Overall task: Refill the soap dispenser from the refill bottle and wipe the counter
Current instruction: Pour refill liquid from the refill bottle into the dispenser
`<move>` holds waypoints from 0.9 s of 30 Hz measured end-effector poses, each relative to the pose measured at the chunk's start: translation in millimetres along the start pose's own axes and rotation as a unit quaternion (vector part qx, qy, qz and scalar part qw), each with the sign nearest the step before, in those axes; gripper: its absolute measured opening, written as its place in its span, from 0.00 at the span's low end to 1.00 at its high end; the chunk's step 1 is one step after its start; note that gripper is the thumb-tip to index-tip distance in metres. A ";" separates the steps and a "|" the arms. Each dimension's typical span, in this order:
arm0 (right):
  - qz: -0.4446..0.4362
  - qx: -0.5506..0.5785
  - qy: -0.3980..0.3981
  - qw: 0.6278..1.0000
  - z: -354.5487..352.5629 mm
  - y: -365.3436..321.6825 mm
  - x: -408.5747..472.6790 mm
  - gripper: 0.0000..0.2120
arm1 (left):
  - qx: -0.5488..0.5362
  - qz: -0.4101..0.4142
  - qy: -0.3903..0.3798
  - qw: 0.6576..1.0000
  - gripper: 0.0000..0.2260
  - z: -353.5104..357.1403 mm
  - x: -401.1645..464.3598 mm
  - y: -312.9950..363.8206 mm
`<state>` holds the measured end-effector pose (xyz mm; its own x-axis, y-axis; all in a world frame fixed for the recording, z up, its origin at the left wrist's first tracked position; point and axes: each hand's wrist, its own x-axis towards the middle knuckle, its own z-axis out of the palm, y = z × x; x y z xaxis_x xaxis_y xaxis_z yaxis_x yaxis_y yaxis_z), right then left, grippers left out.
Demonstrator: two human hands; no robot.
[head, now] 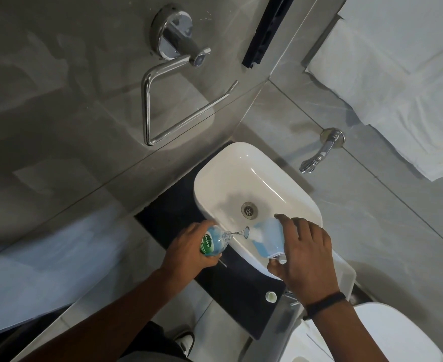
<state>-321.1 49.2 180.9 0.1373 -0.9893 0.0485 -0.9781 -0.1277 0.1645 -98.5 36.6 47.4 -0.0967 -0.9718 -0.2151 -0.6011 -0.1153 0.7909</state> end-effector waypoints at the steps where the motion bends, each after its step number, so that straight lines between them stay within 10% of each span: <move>1: 0.000 0.000 0.000 1.000 -0.9 -0.3 0.0 0.46 | 0.001 0.000 0.000 1.000 0.39 0.2 -0.1 0.3; 27: 0.011 -0.002 -0.014 1.000 0.3 2.4 -4.4 0.45 | 0.004 -0.008 -0.022 1.000 0.39 -0.6 -0.3 5.9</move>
<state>-324.1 53.2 180.8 0.1121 -0.9934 0.0242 -0.9801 -0.1065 0.1677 -101.5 36.2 52.4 -0.1222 -0.9599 -0.2523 -0.6087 -0.1283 0.7830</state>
